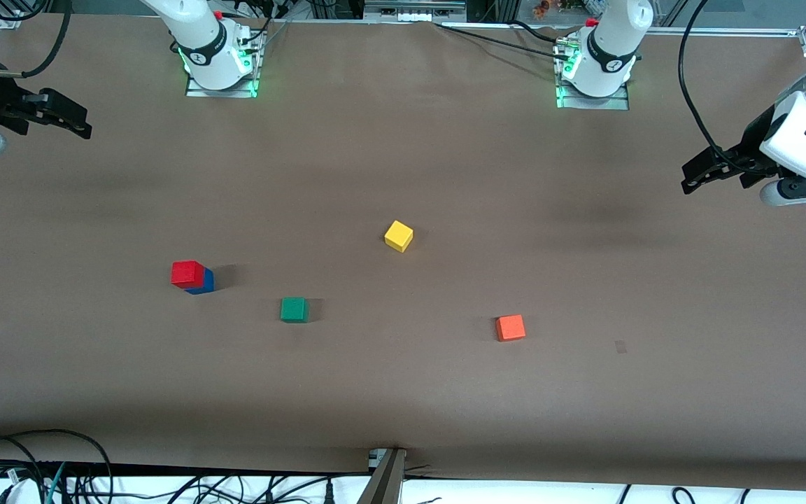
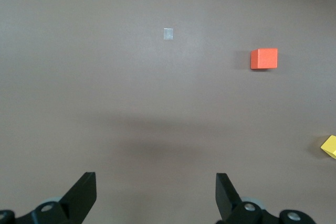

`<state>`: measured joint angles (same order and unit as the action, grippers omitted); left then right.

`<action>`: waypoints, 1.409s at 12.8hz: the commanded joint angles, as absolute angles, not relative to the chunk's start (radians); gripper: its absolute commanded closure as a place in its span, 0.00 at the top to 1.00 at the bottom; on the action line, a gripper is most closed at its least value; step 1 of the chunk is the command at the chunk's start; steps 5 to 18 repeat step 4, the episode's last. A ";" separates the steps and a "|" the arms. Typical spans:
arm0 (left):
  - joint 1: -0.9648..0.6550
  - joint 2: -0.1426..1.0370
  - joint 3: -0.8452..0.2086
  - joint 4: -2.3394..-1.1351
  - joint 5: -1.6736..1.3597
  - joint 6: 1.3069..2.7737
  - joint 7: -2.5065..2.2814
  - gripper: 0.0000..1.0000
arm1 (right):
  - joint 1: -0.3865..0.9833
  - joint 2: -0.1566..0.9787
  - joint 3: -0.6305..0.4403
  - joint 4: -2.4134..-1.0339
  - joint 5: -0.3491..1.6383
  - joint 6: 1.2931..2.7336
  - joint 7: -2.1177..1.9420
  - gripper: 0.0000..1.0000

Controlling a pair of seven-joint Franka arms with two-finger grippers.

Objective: Pass red block to right arm, stack on blue

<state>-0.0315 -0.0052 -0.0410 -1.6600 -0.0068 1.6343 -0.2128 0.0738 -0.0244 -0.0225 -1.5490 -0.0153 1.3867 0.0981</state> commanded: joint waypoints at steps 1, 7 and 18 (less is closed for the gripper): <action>-0.034 0.008 -0.046 -1.605 0.020 1.568 -0.229 1.00 | 0.066 -0.025 -0.015 -1.540 -0.031 1.374 0.107 1.00; -0.035 0.008 -0.046 -1.603 0.021 1.568 -0.233 1.00 | 0.066 -0.025 -0.015 -1.540 -0.031 1.374 0.107 1.00; -0.035 0.008 -0.046 -1.603 0.021 1.568 -0.233 1.00 | 0.066 -0.025 -0.015 -1.540 -0.031 1.374 0.107 1.00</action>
